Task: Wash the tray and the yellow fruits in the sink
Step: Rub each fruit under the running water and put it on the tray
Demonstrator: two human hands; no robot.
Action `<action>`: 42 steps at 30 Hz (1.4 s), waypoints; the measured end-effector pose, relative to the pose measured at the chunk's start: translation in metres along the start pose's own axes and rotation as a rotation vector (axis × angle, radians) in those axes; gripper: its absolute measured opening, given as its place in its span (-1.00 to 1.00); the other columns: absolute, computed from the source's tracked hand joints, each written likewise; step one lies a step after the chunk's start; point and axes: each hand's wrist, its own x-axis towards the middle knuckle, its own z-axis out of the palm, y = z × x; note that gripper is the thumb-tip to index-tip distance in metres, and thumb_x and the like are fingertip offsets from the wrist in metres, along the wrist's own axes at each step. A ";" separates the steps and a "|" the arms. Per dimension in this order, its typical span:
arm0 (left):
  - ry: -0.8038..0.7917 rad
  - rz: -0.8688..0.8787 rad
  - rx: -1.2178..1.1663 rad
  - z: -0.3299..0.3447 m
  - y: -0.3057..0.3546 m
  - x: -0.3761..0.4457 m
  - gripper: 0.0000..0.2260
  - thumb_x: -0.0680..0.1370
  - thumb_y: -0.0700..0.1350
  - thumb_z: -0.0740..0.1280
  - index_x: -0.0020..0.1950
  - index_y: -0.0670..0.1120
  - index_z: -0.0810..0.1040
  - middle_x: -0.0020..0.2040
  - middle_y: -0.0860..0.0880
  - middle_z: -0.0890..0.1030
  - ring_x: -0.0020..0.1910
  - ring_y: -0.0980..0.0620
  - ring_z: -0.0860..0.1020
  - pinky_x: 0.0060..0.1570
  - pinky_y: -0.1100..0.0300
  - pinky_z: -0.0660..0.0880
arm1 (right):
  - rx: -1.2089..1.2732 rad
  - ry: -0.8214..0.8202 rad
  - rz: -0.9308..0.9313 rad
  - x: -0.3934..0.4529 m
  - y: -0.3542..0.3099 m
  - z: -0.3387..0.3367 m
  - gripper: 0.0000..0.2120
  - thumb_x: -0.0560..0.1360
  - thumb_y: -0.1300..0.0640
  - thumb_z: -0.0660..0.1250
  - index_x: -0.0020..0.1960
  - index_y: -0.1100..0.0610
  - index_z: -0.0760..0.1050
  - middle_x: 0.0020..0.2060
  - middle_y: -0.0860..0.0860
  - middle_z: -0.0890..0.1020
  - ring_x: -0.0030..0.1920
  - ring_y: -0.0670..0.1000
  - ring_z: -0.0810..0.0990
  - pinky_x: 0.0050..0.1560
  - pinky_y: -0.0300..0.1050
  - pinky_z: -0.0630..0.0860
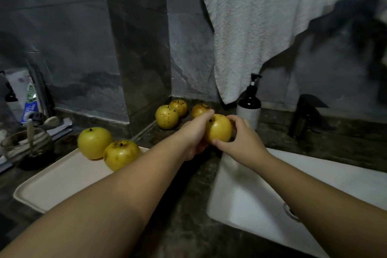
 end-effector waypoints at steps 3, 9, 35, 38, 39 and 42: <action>-0.115 -0.011 0.048 0.033 -0.005 -0.014 -0.57 0.44 0.35 0.46 0.10 0.07 0.61 0.01 -0.03 0.61 -0.10 0.00 0.56 -0.19 0.19 0.42 | -0.053 0.013 0.006 -0.026 0.014 -0.033 -0.18 0.30 -0.18 0.58 0.46 -0.06 0.32 0.27 -0.03 0.39 0.33 0.07 0.47 0.33 0.13 0.49; -0.288 -0.058 0.137 0.105 -0.020 -0.028 -0.43 0.35 0.26 0.60 0.23 -0.01 0.61 0.11 -0.07 0.66 0.00 -0.01 0.62 -0.18 0.18 0.52 | -0.195 0.011 0.019 -0.071 0.050 -0.101 -0.17 0.28 -0.28 0.54 0.46 -0.14 0.29 0.26 -0.11 0.35 0.31 0.00 0.44 0.29 0.08 0.51; -0.494 -0.236 -0.025 0.205 -0.052 -0.001 -0.57 0.53 0.19 0.44 0.21 -0.07 0.48 0.11 -0.18 0.54 -0.16 -0.02 0.56 -0.18 0.23 0.56 | -0.130 0.096 0.240 0.001 0.118 -0.185 -0.54 0.65 0.02 0.10 0.53 -0.24 0.29 0.52 0.06 0.35 0.35 0.09 0.47 0.09 -0.07 0.40; -0.509 -0.252 -0.047 0.208 -0.050 0.001 -0.54 0.52 0.20 0.44 0.21 -0.11 0.47 0.11 -0.19 0.54 -0.17 -0.01 0.56 -0.18 0.23 0.56 | -0.095 0.105 0.240 0.002 0.119 -0.183 -0.50 0.63 0.01 0.11 0.54 -0.29 0.24 0.54 0.06 0.32 0.36 0.11 0.45 0.09 -0.05 0.39; -0.512 -0.253 -0.048 0.210 -0.049 0.002 -0.53 0.52 0.20 0.44 0.21 -0.11 0.47 0.11 -0.19 0.53 -0.17 -0.01 0.56 -0.20 0.24 0.57 | -0.084 0.108 0.240 0.002 0.118 -0.183 -0.49 0.62 0.02 0.12 0.54 -0.30 0.23 0.54 0.06 0.31 0.37 0.13 0.44 0.11 -0.04 0.39; -0.507 -0.255 -0.057 0.213 -0.048 0.005 -0.53 0.51 0.20 0.45 0.19 -0.12 0.48 0.12 -0.19 0.54 -0.08 -0.05 0.57 -0.17 0.23 0.57 | -0.084 0.115 0.230 0.004 0.116 -0.185 -0.45 0.59 0.04 0.14 0.55 -0.28 0.21 0.51 0.07 0.32 0.40 0.15 0.41 0.12 -0.03 0.37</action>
